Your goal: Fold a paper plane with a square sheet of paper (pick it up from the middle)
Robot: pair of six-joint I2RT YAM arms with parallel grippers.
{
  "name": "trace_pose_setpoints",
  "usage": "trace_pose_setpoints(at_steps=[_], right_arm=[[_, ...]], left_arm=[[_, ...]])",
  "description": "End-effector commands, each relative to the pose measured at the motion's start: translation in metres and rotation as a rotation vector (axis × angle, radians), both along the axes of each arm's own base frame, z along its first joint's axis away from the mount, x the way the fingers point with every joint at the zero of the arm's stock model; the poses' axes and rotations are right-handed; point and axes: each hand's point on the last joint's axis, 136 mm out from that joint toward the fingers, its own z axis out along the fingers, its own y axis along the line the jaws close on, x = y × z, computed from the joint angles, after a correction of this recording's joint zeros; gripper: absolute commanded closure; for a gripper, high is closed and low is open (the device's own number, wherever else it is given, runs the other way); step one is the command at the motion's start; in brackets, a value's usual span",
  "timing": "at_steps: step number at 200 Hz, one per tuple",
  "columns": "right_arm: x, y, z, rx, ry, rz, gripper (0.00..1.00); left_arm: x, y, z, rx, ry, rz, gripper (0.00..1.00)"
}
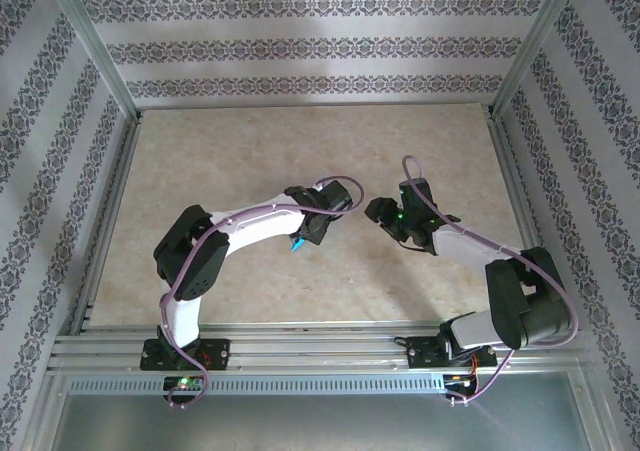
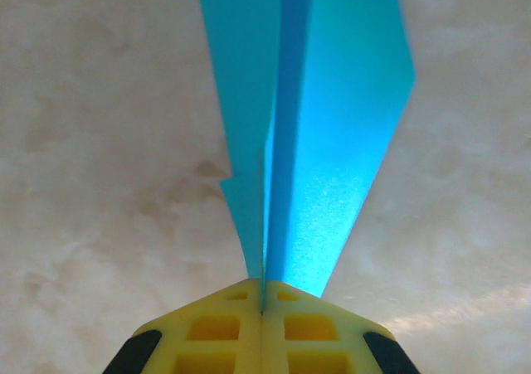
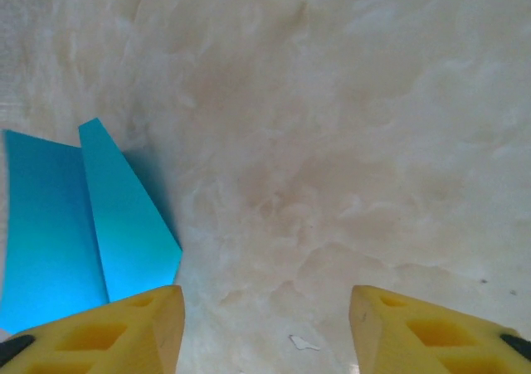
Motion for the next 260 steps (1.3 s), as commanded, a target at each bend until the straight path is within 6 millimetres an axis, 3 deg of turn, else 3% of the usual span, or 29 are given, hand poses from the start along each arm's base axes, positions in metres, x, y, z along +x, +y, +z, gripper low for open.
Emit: trace_pose_setpoints(at_steps=[1, 37, 80, 136, 154, 208, 260], right_arm=[[0.006, 0.010, 0.000, 0.074, -0.009, 0.016, 0.47], [0.006, 0.022, -0.003, 0.129, -0.004, 0.050, 0.50], [0.008, 0.061, 0.006, 0.188, 0.002, 0.141, 0.55], [0.007, 0.084, -0.022, 0.195, 0.091, 0.170, 0.79], [0.007, 0.090, -0.026, 0.195, 0.099, 0.183, 0.85], [0.018, 0.101, -0.018, 0.203, 0.053, 0.211, 0.80], [0.025, 0.112, -0.029, 0.224, 0.062, 0.222, 0.90]], left_arm=[[-0.008, -0.023, 0.002, -0.103, 0.052, -0.006, 1.00], [-0.005, -0.020, 0.010, -0.090, 0.025, 0.002, 1.00], [-0.001, -0.028, 0.035, -0.167, -0.003, -0.003, 1.00], [0.000, -0.033, 0.056, -0.356, -0.001, 0.008, 1.00], [0.000, -0.031, 0.056, -0.381, 0.005, 0.026, 1.00], [0.004, -0.023, 0.061, -0.378, -0.022, 0.050, 1.00], [-0.001, -0.039, 0.052, -0.453, 0.025, 0.010, 1.00]])
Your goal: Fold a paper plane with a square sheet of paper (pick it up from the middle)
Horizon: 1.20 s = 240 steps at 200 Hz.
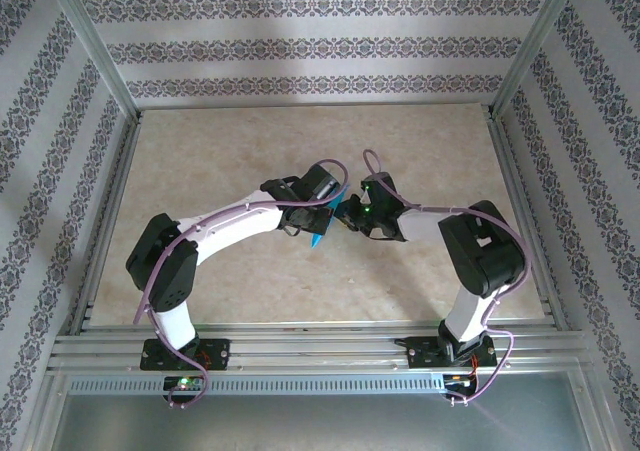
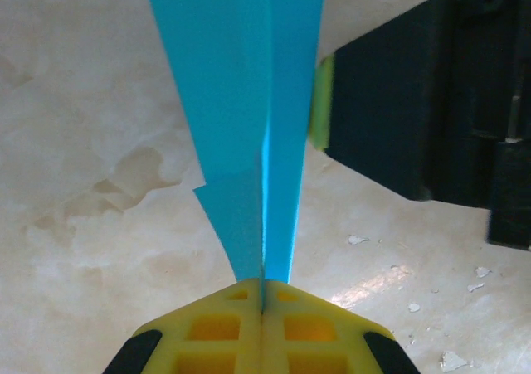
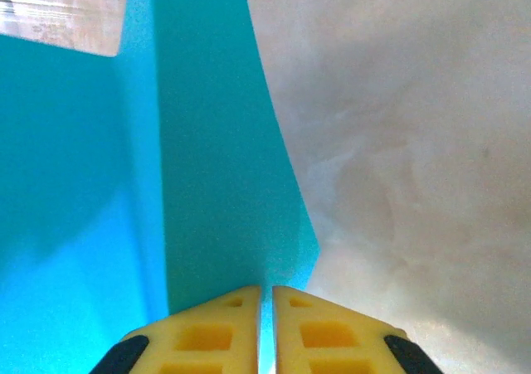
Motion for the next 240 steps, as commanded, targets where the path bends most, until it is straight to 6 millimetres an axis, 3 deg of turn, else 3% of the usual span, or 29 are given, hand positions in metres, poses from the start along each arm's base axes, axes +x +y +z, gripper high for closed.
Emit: trace_pose_setpoints(at_steps=[1, 51, 154, 204, 240], right_arm=[[0.004, 0.012, -0.002, 0.025, -0.009, 0.022, 0.90], [0.005, 0.012, -0.014, 0.029, 0.001, 0.019, 0.93], [-0.005, -0.013, -0.027, 0.007, 0.027, -0.020, 0.88], [-0.014, -0.039, -0.027, -0.030, 0.035, -0.069, 0.86], [-0.020, -0.054, -0.031, -0.051, 0.044, -0.087, 0.86]], left_arm=[[0.003, -0.007, 0.007, -0.074, -0.006, -0.005, 1.00], [-0.003, -0.021, -0.008, -0.135, 0.025, -0.061, 1.00], [-0.006, -0.037, -0.028, -0.204, 0.055, -0.115, 1.00], [-0.002, -0.027, -0.039, -0.245, 0.085, -0.047, 1.00], [-0.006, -0.038, -0.043, -0.314, 0.117, -0.072, 1.00]])
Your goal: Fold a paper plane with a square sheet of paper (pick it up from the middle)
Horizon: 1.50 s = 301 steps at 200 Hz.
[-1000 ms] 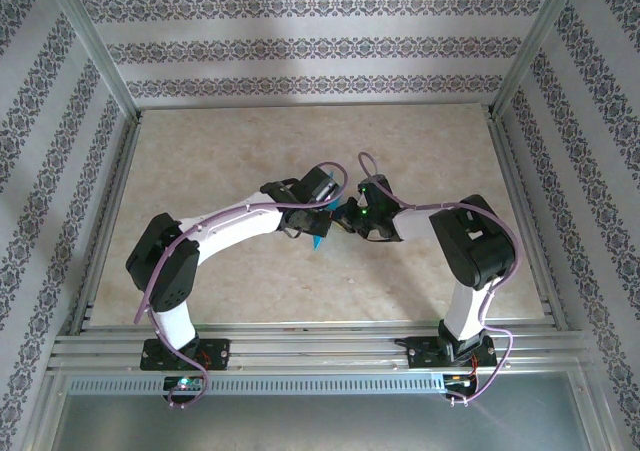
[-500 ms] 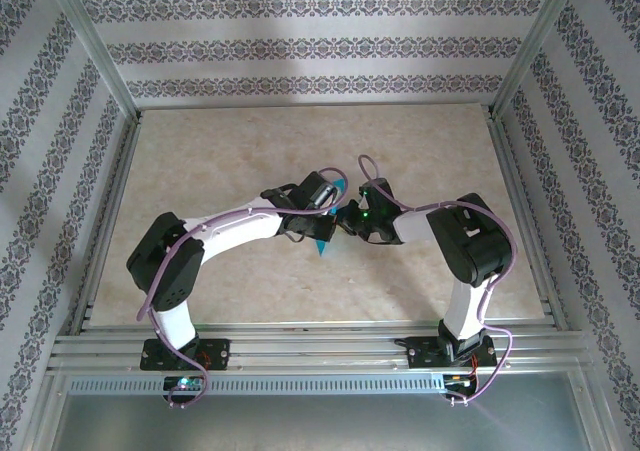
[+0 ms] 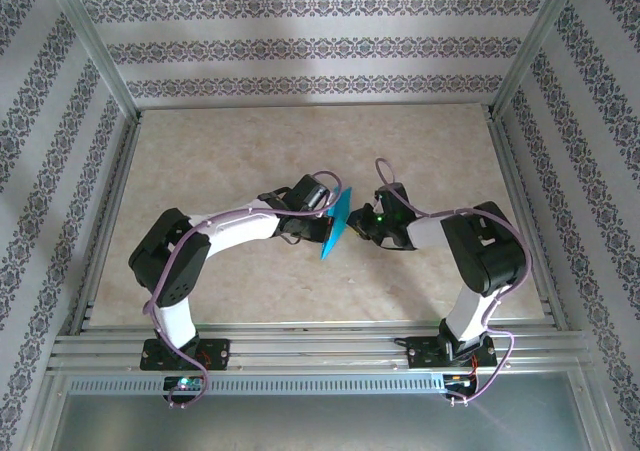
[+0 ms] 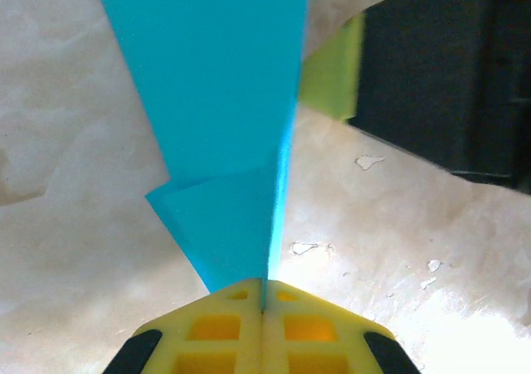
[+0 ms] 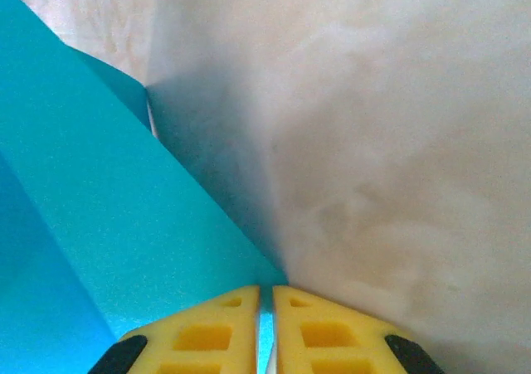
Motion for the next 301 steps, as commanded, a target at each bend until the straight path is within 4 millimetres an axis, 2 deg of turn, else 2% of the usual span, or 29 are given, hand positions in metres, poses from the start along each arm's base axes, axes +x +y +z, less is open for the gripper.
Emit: trace_pose_setpoints(at_steps=[1, 30, 62, 77, 90, 103, 134, 152, 181, 203, 221, 247, 287, 301], right_arm=[[-0.007, -0.013, -0.006, -0.040, 0.015, -0.013, 0.86], [-0.007, -0.012, -0.005, -0.033, 0.009, -0.002, 0.88], [-0.002, -0.013, 0.013, -0.037, -0.052, 0.006, 0.81], [-0.001, -0.017, 0.023, -0.049, -0.079, -0.001, 0.75], [-0.002, -0.020, 0.025, -0.066, -0.081, -0.006, 0.73], [-0.004, -0.023, 0.024, -0.072, -0.077, -0.012, 0.71], [-0.008, -0.025, 0.026, -0.068, -0.077, -0.012, 0.68], [-0.007, -0.032, 0.032, -0.077, -0.103, -0.030, 0.65], [-0.011, -0.048, 0.044, -0.153, -0.131, -0.038, 0.58], [-0.019, -0.057, 0.063, -0.324, -0.167, 0.006, 0.51], [-0.028, -0.053, 0.084, -0.512, -0.213, 0.076, 0.43], [-0.032, -0.028, 0.107, -0.737, -0.261, 0.194, 0.34], [-0.025, 0.029, 0.113, -0.975, -0.286, 0.323, 0.27], [-0.023, 0.045, 0.109, -1.020, -0.287, 0.355, 0.26]], left_arm=[[0.003, -0.014, 0.000, -0.081, 0.014, -0.010, 1.00], [0.004, -0.013, -0.001, -0.073, 0.012, -0.005, 1.00], [0.007, -0.002, 0.010, -0.023, -0.029, 0.009, 1.00], [0.008, 0.002, 0.015, -0.022, -0.050, 0.010, 0.90], [0.007, 0.001, 0.017, -0.041, -0.069, -0.006, 0.74], [0.005, 0.000, 0.023, -0.064, -0.092, -0.030, 0.64], [-0.009, -0.009, 0.061, -0.195, -0.189, -0.131, 0.43], [-0.015, -0.004, 0.074, -0.237, -0.241, -0.152, 0.34], [-0.004, 0.032, 0.077, -0.239, -0.257, -0.031, 0.31], [0.010, 0.073, 0.074, -0.219, -0.254, 0.133, 0.26], [0.019, 0.107, 0.069, -0.189, -0.253, 0.276, 0.21], [0.023, 0.147, 0.056, -0.149, -0.230, 0.428, 0.15], [0.017, 0.185, 0.038, -0.053, -0.191, 0.552, 0.05], [0.013, 0.196, 0.032, -0.038, -0.172, 0.592, 0.02]])
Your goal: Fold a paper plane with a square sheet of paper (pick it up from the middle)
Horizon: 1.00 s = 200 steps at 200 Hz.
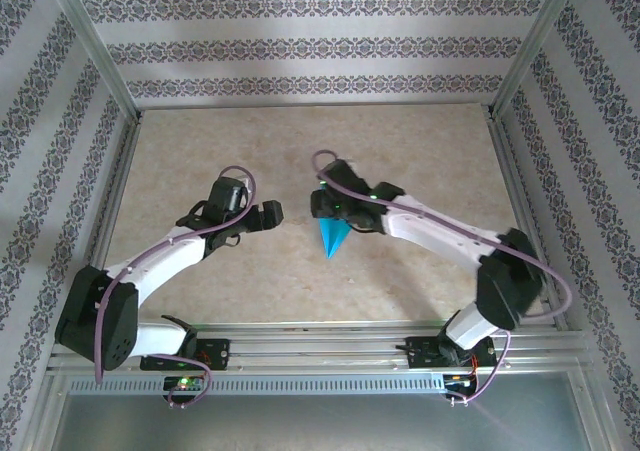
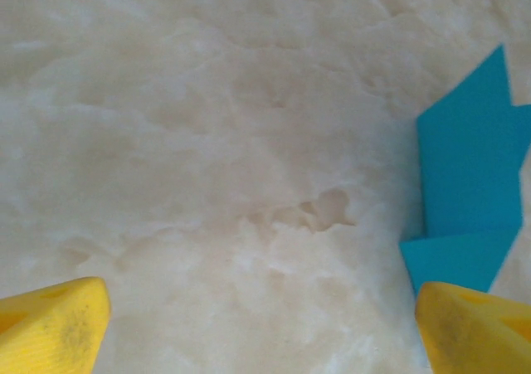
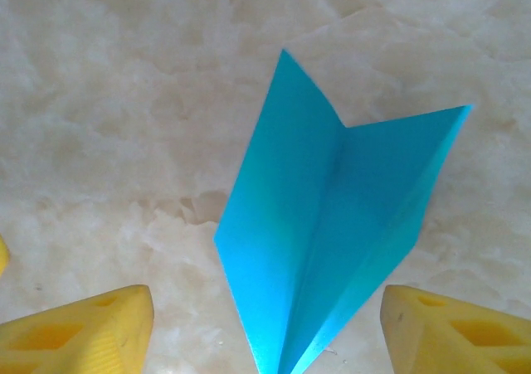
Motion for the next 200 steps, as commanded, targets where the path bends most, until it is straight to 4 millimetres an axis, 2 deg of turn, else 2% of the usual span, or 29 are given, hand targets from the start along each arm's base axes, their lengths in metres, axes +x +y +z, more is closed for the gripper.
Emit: trace_pose_setpoints(at_steps=[1, 35, 55, 84, 113, 150, 168, 187, 200], right_arm=[[-0.007, -0.016, -0.021, -0.286, 0.026, -0.003, 0.25], [0.003, -0.005, -0.041, -0.371, 0.034, -0.019, 0.27], [0.008, 0.002, -0.055, -0.396, 0.057, -0.012, 0.33], [0.012, 0.007, -0.067, -0.410, 0.076, -0.020, 0.48], [0.014, 0.002, -0.066, -0.427, 0.070, -0.049, 0.69], [0.019, -0.011, -0.051, -0.453, 0.027, -0.099, 0.92], [0.023, -0.009, -0.034, -0.411, -0.015, -0.097, 0.96], [0.026, 0.002, -0.013, -0.264, -0.047, -0.067, 0.98], [0.027, 0.017, 0.002, -0.080, -0.053, -0.025, 0.98]], left_arm=[[-0.008, 0.029, -0.010, 0.034, 0.050, 0.114, 0.02], [-0.014, 0.043, -0.017, 0.017, 0.074, 0.160, 0.00], [-0.015, 0.045, -0.017, 0.007, 0.073, 0.160, 0.00], [-0.015, 0.047, -0.016, 0.008, 0.073, 0.162, 0.00], [-0.015, 0.049, -0.016, 0.005, 0.077, 0.168, 0.00], [-0.013, 0.051, -0.013, 0.000, 0.072, 0.175, 0.00], [-0.013, 0.052, -0.010, -0.003, 0.067, 0.180, 0.00], [-0.013, 0.053, -0.007, -0.015, 0.062, 0.188, 0.00], [-0.012, 0.054, -0.004, -0.030, 0.058, 0.193, 0.00]])
